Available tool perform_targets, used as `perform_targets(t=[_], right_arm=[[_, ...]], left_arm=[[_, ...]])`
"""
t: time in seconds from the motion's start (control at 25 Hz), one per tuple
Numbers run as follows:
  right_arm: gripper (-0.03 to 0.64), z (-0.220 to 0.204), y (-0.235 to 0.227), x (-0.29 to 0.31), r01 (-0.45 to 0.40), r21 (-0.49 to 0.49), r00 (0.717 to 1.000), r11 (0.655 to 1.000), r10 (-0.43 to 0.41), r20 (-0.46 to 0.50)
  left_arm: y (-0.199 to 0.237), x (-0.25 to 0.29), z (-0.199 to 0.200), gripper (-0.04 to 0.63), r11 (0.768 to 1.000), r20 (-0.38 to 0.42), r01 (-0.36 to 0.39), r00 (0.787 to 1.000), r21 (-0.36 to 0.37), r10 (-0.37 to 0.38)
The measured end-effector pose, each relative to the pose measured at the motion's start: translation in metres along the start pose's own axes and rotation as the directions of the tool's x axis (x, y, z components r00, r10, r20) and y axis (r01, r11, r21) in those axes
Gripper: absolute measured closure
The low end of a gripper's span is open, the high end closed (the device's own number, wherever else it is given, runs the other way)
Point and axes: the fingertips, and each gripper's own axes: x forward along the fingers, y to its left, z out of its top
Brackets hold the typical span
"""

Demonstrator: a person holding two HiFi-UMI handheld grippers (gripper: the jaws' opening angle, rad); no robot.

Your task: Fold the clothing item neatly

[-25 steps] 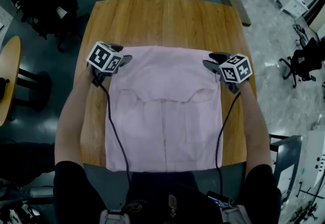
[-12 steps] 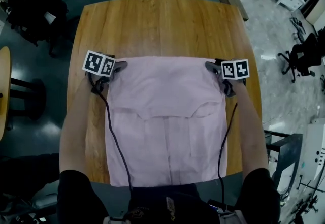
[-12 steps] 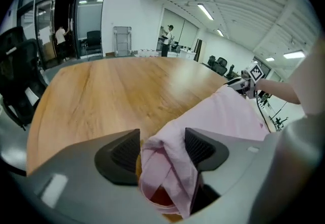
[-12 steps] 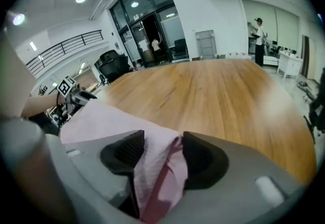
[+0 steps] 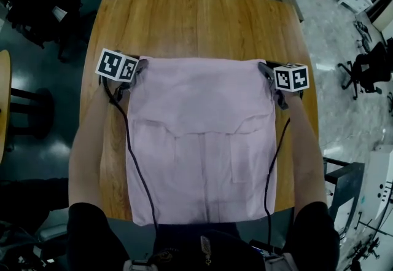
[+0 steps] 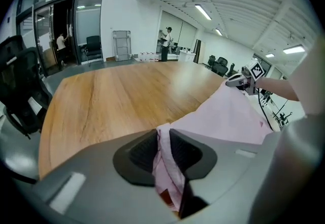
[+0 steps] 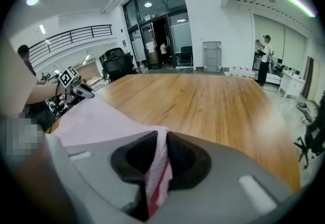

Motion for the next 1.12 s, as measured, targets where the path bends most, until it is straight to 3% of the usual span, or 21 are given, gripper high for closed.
perform_targets(t=[0.24,0.48,0.6,0.88,1.0,1.12], right_arm=[[0.563,0.062,-0.019,0.009,0.082,-0.047,0.991,0.996,-0.076,0.112],[0.563,0.110,-0.035,0.023,0.147,-0.076,0.971,0.986,-0.130,0.199],[0.560,0.105,-0.038,0.036,0.168,-0.089,0.972,0.982,-0.150,0.183],[0.545,0.073,-0.043,0.062,0.197,-0.094,0.972,0.976,-0.182,0.147],[0.503,0.075,-0.041,0.057,0.235,-0.147,0.966,0.961,-0.213,0.148],[0.449,0.098,-0.046,0.020,0.278,-0.115,0.944,0.954,-0.250,0.214]], left_arm=[[0.034,-0.002,0.048,0.517,0.994,0.065,-0.108,0.992,0.009,0.107],[0.066,0.001,0.099,0.517,0.971,0.160,-0.240,0.959,0.021,0.233],[0.072,0.014,0.093,0.514,0.962,0.150,-0.269,0.954,0.043,0.260],[0.078,0.035,0.070,0.475,0.955,0.178,-0.296,0.940,0.008,0.290],[0.077,0.024,0.069,0.445,0.941,0.203,-0.338,0.924,0.034,0.325],[0.074,-0.003,0.077,0.382,0.935,0.232,-0.350,0.915,0.053,0.330]])
